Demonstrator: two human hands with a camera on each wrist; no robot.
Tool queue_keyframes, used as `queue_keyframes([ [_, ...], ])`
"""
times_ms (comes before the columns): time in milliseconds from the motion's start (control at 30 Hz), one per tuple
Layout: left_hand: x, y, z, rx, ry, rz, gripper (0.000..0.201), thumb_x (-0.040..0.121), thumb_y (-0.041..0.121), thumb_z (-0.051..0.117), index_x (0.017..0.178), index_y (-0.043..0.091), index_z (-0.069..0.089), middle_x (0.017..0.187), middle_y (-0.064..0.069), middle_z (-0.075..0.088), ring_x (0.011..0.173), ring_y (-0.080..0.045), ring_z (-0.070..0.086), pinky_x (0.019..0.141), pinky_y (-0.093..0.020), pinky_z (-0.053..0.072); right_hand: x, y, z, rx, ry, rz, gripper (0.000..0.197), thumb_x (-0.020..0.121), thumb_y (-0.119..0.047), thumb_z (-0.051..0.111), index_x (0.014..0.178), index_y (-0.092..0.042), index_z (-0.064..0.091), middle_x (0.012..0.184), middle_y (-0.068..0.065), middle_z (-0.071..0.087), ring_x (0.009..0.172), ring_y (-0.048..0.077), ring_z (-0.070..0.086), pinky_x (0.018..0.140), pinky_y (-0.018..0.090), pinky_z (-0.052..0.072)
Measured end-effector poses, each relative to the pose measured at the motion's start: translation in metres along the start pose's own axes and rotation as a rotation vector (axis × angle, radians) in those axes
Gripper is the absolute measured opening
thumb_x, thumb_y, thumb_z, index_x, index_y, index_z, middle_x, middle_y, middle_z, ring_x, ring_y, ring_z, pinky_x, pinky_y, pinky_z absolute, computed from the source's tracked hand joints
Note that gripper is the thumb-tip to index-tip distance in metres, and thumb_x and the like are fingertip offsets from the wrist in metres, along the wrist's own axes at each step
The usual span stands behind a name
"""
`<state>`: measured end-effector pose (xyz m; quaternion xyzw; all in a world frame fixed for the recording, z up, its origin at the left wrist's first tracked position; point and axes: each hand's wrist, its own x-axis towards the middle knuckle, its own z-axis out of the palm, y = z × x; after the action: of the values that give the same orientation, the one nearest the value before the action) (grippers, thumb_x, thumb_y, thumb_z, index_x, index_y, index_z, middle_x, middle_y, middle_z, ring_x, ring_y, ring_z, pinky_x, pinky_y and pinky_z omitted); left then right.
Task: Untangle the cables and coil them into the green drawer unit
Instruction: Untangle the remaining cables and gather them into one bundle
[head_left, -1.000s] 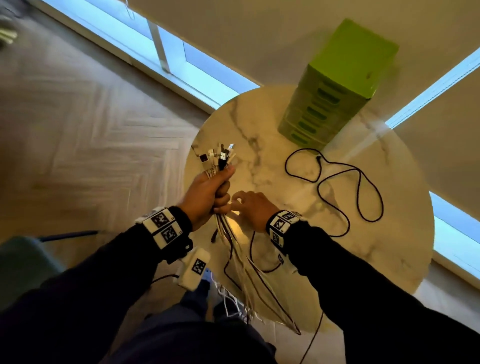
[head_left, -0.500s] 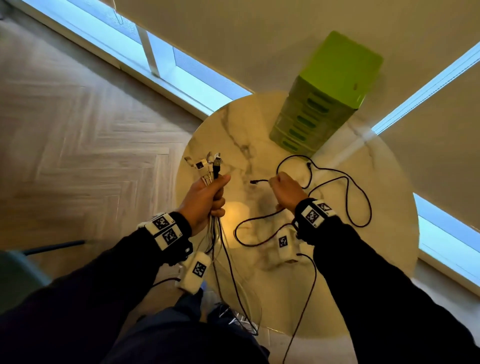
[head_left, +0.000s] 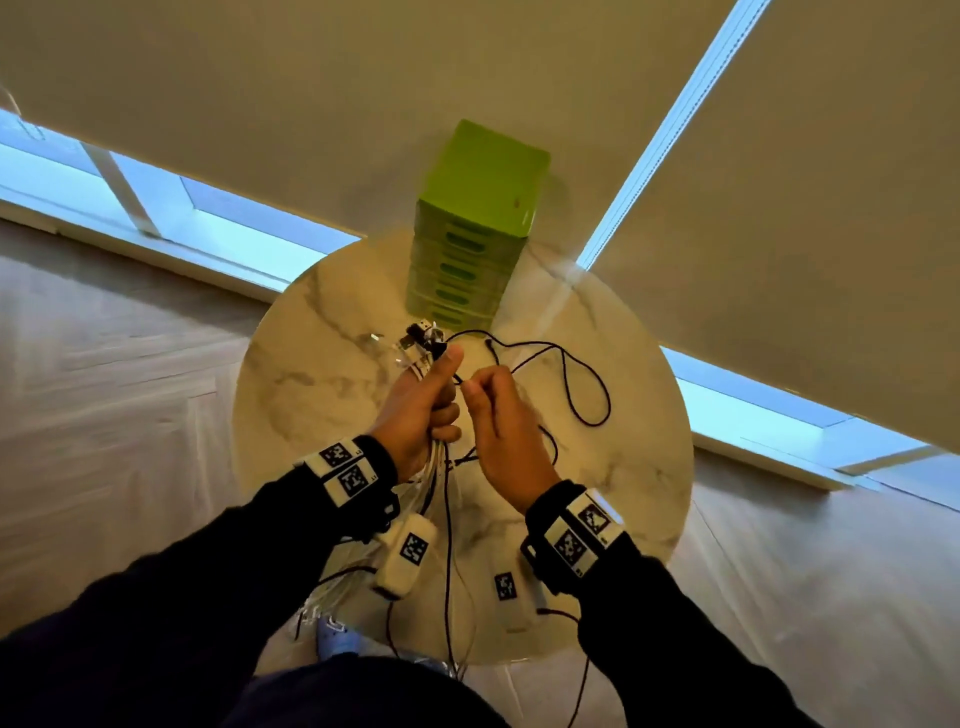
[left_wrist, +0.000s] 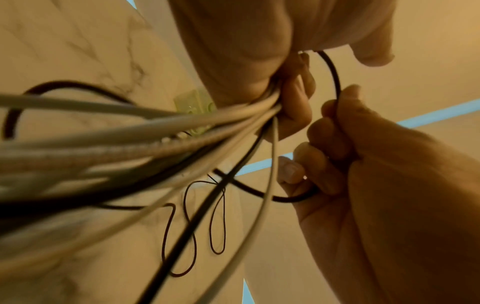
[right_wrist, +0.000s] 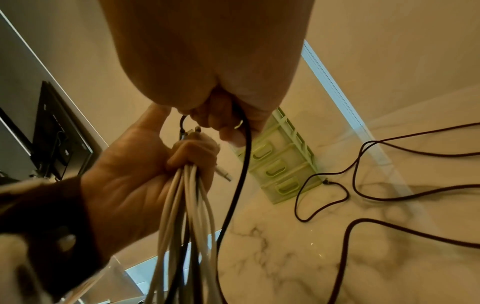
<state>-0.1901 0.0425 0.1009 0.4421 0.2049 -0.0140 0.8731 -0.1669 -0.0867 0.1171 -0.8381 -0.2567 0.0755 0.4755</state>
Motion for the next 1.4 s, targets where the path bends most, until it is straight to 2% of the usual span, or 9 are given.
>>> queue_keyframes([
  [100, 0.004, -0.008, 0.012, 0.096, -0.003, -0.019, 0.039, 0.092, 0.054, 0.060, 0.074, 0.025, 0.041, 0.066, -0.001, 0.019, 0.049, -0.010, 0.019, 0.044, -0.024, 0.014, -0.014, -0.003, -0.006, -0.020, -0.023, 0.078, 0.016, 0.108, -0.027, 0.040, 0.099, -0.016, 0.047, 0.078, -0.015, 0.055, 0.071, -0.006, 0.057, 0.061, 0.015, 0.043],
  [267, 0.009, -0.013, 0.018, 0.309, -0.042, 0.000, 0.048, 0.104, 0.053, 0.040, 0.075, 0.015, 0.043, 0.060, 0.001, 0.027, 0.047, -0.012, 0.026, 0.045, -0.025, 0.025, -0.034, 0.010, -0.015, -0.089, -0.091, 0.174, 0.030, 0.107, -0.045, 0.033, 0.090, -0.025, 0.046, 0.069, -0.004, 0.056, 0.058, 0.013, 0.050, 0.059, 0.042, 0.043],
  [500, 0.014, -0.001, 0.024, 0.228, -0.055, 0.091, 0.040, 0.107, 0.043, 0.038, 0.108, 0.005, 0.052, 0.079, -0.008, 0.061, 0.077, -0.026, 0.071, 0.063, -0.044, 0.060, -0.069, 0.042, -0.032, 0.084, -0.221, 0.255, 0.042, 0.105, -0.052, 0.030, 0.081, -0.024, 0.049, 0.063, -0.009, 0.045, 0.060, 0.011, 0.040, 0.062, 0.034, 0.039],
  [700, 0.032, 0.044, 0.026, 0.013, 0.005, 0.191, 0.040, 0.106, 0.047, 0.039, 0.075, 0.022, 0.041, 0.062, 0.007, 0.037, 0.043, -0.008, 0.028, 0.042, -0.023, 0.030, -0.114, 0.107, -0.062, -0.163, -0.413, 0.404, 0.039, 0.102, -0.058, 0.029, 0.080, -0.030, 0.045, 0.070, -0.008, 0.048, 0.067, 0.015, 0.046, 0.075, 0.043, 0.044],
  [800, 0.036, 0.049, 0.035, 0.109, -0.069, 0.225, 0.039, 0.107, 0.045, 0.037, 0.075, 0.022, 0.037, 0.061, 0.007, 0.034, 0.043, -0.008, 0.024, 0.044, -0.025, 0.022, -0.112, 0.127, -0.083, -0.307, -0.399, 0.601, 0.046, 0.097, -0.068, 0.028, 0.114, -0.038, 0.058, 0.115, 0.005, 0.068, 0.110, 0.030, 0.062, 0.097, 0.042, 0.042],
  [867, 0.033, 0.039, 0.047, 0.202, -0.139, 0.210, 0.037, 0.108, 0.042, 0.037, 0.076, 0.023, 0.036, 0.061, 0.008, 0.035, 0.044, -0.007, 0.025, 0.046, -0.026, 0.022, -0.092, 0.125, -0.095, -0.376, -0.349, 0.668, 0.048, 0.107, -0.046, 0.031, 0.138, -0.016, 0.051, 0.142, 0.013, 0.056, 0.131, 0.035, 0.051, 0.104, 0.037, 0.036],
  [967, 0.029, 0.017, 0.064, 0.318, -0.206, 0.178, 0.035, 0.108, 0.038, 0.039, 0.077, 0.021, 0.040, 0.062, 0.008, 0.039, 0.050, -0.008, 0.031, 0.047, -0.024, 0.025, -0.051, 0.106, -0.107, -0.403, -0.202, 0.631, 0.032, 0.109, -0.030, 0.031, 0.115, -0.009, 0.054, 0.124, 0.023, 0.057, 0.115, 0.043, 0.055, 0.089, 0.039, 0.039],
  [1100, 0.026, -0.008, 0.076, 0.419, -0.146, 0.102, 0.037, 0.107, 0.041, 0.041, 0.080, 0.017, 0.050, 0.065, 0.005, 0.045, 0.050, -0.007, 0.035, 0.048, -0.023, 0.028, -0.013, 0.065, -0.101, -0.260, 0.032, 0.450, 0.033, 0.107, -0.046, 0.032, 0.090, -0.021, 0.046, 0.086, 0.011, 0.059, 0.085, 0.037, 0.056, 0.074, 0.036, 0.038],
  [1400, 0.029, -0.002, 0.071, 0.160, 0.021, 0.078, 0.037, 0.103, 0.047, 0.049, 0.079, 0.022, 0.061, 0.076, 0.001, 0.057, 0.071, -0.013, 0.051, 0.059, -0.028, 0.038, -0.019, 0.016, -0.062, -0.178, -0.131, 0.161, 0.033, 0.107, -0.049, 0.026, 0.095, -0.032, 0.050, 0.076, -0.008, 0.062, 0.069, 0.016, 0.058, 0.070, 0.037, 0.046],
])
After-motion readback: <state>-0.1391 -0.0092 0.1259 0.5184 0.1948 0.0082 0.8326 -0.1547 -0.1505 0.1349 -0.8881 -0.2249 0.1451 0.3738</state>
